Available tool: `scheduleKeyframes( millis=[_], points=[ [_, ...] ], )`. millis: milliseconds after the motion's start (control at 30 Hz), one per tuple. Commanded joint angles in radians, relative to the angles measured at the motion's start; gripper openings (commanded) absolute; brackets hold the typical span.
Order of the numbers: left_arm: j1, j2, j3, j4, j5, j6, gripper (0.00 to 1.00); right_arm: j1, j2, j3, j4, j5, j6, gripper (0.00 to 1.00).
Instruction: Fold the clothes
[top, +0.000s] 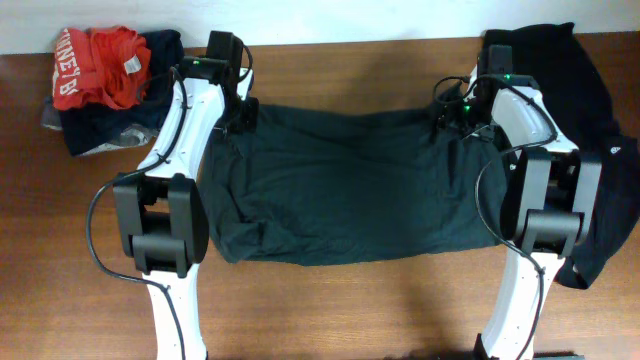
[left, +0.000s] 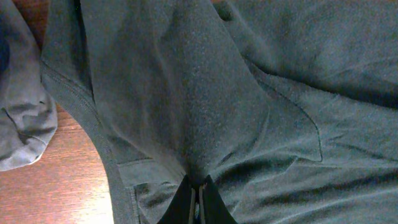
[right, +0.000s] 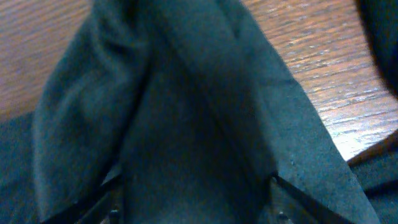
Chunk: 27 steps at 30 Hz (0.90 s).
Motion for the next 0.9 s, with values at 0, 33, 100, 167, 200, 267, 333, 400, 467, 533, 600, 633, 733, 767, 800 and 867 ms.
scheduleKeyframes(
  millis=[0, 33, 100, 167, 200, 267, 333, 400, 467, 533, 600, 633, 733, 767, 800, 867],
  points=[
    [0.002, -0.025, 0.014, 0.000, -0.008, -0.013, 0.01, -0.002, 0.008, -0.019, 0.023, 0.034, 0.040, 0.64],
    [0.003, -0.025, 0.014, 0.000, -0.008, -0.013, 0.01, -0.002, 0.008, -0.019, 0.030, 0.034, 0.040, 0.61],
    [0.003, -0.025, 0.014, 0.001, -0.008, -0.013, 0.01, -0.004, 0.007, -0.019, 0.044, 0.034, 0.040, 0.50],
    [0.000, -0.025, 0.014, 0.004, -0.008, -0.013, 0.01, -0.008, 0.007, -0.015, 0.048, 0.034, 0.040, 0.42],
    [0.001, -0.025, 0.014, 0.006, -0.008, -0.013, 0.01, -0.010, 0.007, -0.011, 0.048, 0.034, 0.040, 0.38],
    [0.001, -0.025, 0.014, 0.009, -0.007, -0.013, 0.01, -0.017, 0.007, 0.001, 0.040, 0.033, 0.039, 0.33],
    [0.003, -0.025, 0.014, 0.008, -0.008, -0.013, 0.01, -0.029, 0.006, 0.020, 0.020, 0.033, 0.039, 0.30],
    [0.003, -0.025, 0.014, 0.007, -0.008, -0.013, 0.01, -0.042, 0.003, 0.041, -0.004, 0.033, 0.039, 0.25],
    [0.003, -0.025, 0.014, 0.011, -0.008, -0.013, 0.01, -0.057, 0.000, 0.066, -0.036, 0.033, 0.037, 0.16],
    [0.004, -0.025, 0.015, 0.018, -0.012, -0.013, 0.01, -0.075, -0.001, 0.097, -0.074, 0.033, 0.036, 0.06],
    [0.005, -0.025, 0.017, 0.023, -0.023, -0.013, 0.01, -0.090, -0.003, 0.132, -0.116, 0.033, 0.036, 0.04],
    [0.005, -0.025, 0.019, 0.023, -0.028, -0.013, 0.01, -0.095, -0.003, 0.146, -0.133, 0.033, 0.036, 0.04],
    [0.008, -0.025, 0.033, 0.019, -0.034, -0.013, 0.01, -0.107, -0.005, 0.206, -0.196, 0.033, 0.035, 0.04],
    [0.010, -0.025, 0.039, 0.019, -0.034, -0.013, 0.01, -0.108, -0.005, 0.228, -0.219, 0.033, 0.026, 0.04],
    [0.013, -0.025, 0.045, 0.019, -0.034, -0.013, 0.01, -0.108, -0.005, 0.243, -0.232, 0.032, 0.014, 0.04],
    [0.018, -0.025, 0.058, 0.015, -0.035, -0.013, 0.01, -0.108, -0.005, 0.278, -0.265, 0.033, 0.009, 0.04]
  ],
)
